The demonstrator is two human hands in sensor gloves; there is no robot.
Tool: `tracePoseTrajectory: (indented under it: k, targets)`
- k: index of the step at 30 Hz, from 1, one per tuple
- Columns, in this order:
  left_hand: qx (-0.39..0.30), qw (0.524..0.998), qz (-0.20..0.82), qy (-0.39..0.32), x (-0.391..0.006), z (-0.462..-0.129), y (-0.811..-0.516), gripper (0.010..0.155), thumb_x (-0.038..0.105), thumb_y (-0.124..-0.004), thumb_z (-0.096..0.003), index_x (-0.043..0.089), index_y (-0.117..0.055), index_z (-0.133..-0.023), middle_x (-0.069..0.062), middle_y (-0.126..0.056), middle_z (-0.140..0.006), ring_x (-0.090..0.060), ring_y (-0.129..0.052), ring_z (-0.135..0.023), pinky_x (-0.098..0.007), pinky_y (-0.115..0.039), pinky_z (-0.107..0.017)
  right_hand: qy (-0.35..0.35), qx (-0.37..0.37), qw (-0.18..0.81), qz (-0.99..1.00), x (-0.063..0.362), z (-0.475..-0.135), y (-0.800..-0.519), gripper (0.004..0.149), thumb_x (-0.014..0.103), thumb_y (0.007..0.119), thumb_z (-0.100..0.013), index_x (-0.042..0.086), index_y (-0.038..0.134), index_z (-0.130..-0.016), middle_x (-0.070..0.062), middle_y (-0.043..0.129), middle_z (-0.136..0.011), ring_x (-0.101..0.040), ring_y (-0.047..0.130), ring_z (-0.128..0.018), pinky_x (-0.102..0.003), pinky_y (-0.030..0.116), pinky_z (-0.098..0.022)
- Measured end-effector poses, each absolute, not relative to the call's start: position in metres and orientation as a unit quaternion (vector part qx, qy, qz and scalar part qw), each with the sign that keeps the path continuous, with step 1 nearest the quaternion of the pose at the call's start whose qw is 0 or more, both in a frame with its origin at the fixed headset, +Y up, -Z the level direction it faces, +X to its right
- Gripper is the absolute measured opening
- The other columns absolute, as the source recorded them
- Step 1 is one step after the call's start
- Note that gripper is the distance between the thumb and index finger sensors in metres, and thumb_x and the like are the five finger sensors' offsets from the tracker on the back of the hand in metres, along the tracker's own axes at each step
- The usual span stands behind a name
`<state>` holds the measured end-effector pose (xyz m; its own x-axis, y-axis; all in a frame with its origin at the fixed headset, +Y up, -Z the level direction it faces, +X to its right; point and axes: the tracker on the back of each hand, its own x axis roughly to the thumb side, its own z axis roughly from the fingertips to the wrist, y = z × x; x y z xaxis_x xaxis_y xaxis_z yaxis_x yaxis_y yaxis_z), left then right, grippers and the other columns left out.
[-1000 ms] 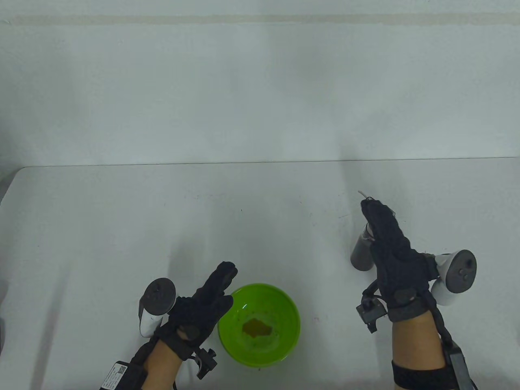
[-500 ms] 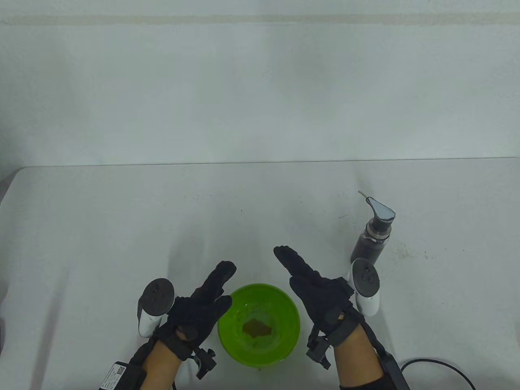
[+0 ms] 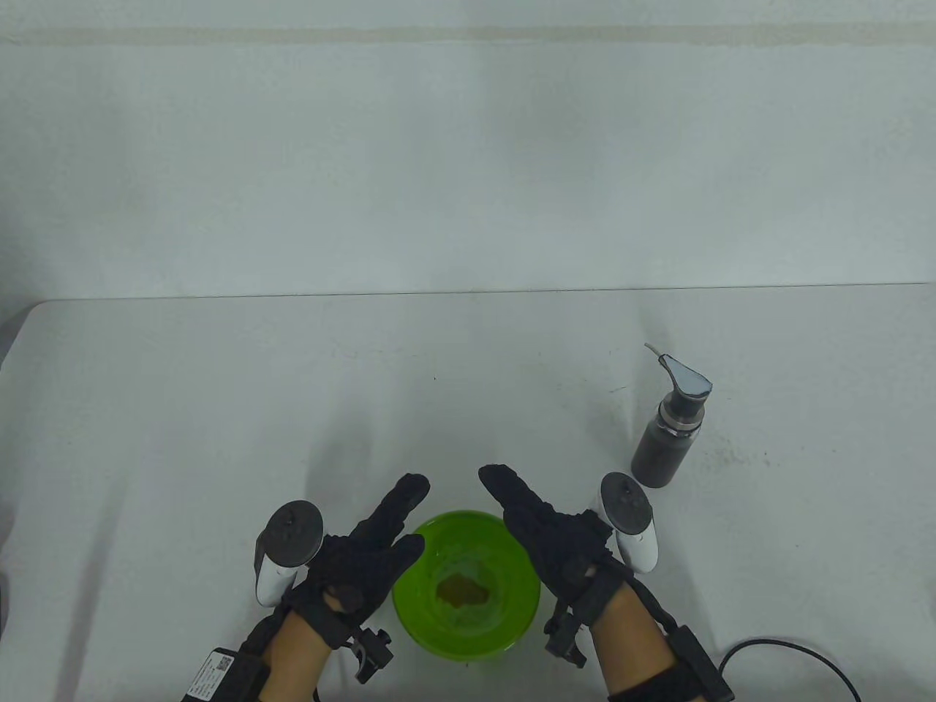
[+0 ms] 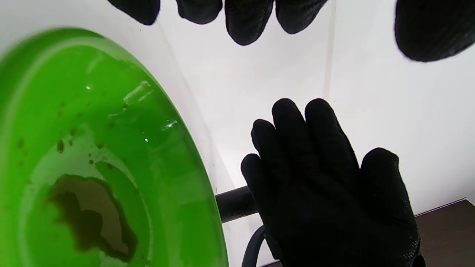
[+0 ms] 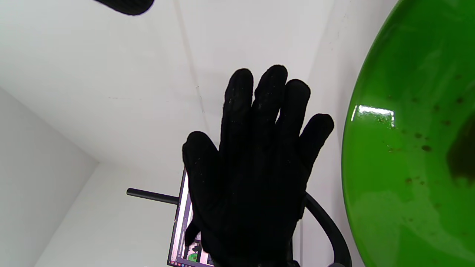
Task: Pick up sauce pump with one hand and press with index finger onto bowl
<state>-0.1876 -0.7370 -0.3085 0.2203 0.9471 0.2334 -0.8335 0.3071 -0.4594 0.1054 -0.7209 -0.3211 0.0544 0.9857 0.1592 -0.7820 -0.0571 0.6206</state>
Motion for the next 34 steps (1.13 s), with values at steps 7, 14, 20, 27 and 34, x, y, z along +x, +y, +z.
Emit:
tracePoseTrajectory:
  k: [7,14,20,27,34]
  targets:
    - [-0.121,0.773,0.573,-0.245,-0.186,-0.308,-0.737,0.088,0.074,-0.071,-0.0445,0.033,-0.034,-0.114,-0.003,-0.04,-0.121,-0.037,-0.032,-0.114,-0.062,-0.043,-0.077,0.18,0.292,0.653,0.675,0.101,-0.322,-0.726,0.072,0.062,0.056,-0.057,0.021,0.028,-0.109,-0.016,0.02,-0.117,-0.044,0.015,-0.106,-0.059,0.017,-0.07]
    - [-0.117,0.772,0.573,-0.249,-0.187,-0.306,-0.734,0.088,0.074,-0.07,-0.0445,0.033,-0.034,-0.114,-0.003,-0.039,-0.121,-0.037,-0.031,-0.114,-0.062,-0.042,-0.077,0.166,0.299,0.653,0.676,0.101,-0.319,-0.725,0.073,0.064,0.057,-0.056,0.021,0.029,-0.109,-0.015,0.02,-0.117,-0.044,0.015,-0.106,-0.059,0.018,-0.07]
    - [-0.128,0.772,0.567,-0.258,-0.183,-0.304,-0.734,0.089,0.074,-0.07,-0.0446,0.034,-0.033,-0.114,-0.003,-0.038,-0.121,-0.039,-0.031,-0.114,-0.062,-0.041,-0.077,0.157,0.305,0.646,0.682,0.1,-0.317,-0.721,0.073,0.064,0.058,-0.056,0.021,0.03,-0.109,-0.016,0.021,-0.117,-0.044,0.016,-0.106,-0.059,0.019,-0.07]
    - [-0.129,0.775,0.559,-0.265,-0.179,-0.303,-0.733,0.089,0.074,-0.07,-0.0445,0.034,-0.033,-0.114,-0.004,-0.038,-0.121,-0.039,-0.031,-0.114,-0.062,-0.042,-0.077,0.16,0.314,0.643,0.68,0.099,-0.316,-0.721,0.074,0.064,0.058,-0.056,0.021,0.03,-0.109,-0.016,0.022,-0.117,-0.045,0.017,-0.106,-0.059,0.02,-0.071]
    - [-0.136,0.775,0.557,-0.266,-0.177,-0.303,-0.735,0.089,0.074,-0.07,-0.0446,0.034,-0.033,-0.114,-0.004,-0.038,-0.121,-0.039,-0.031,-0.114,-0.062,-0.042,-0.077,0.163,0.316,0.644,0.677,0.099,-0.316,-0.72,0.073,0.064,0.058,-0.056,0.021,0.03,-0.109,-0.016,0.023,-0.117,-0.046,0.018,-0.106,-0.06,0.02,-0.071]
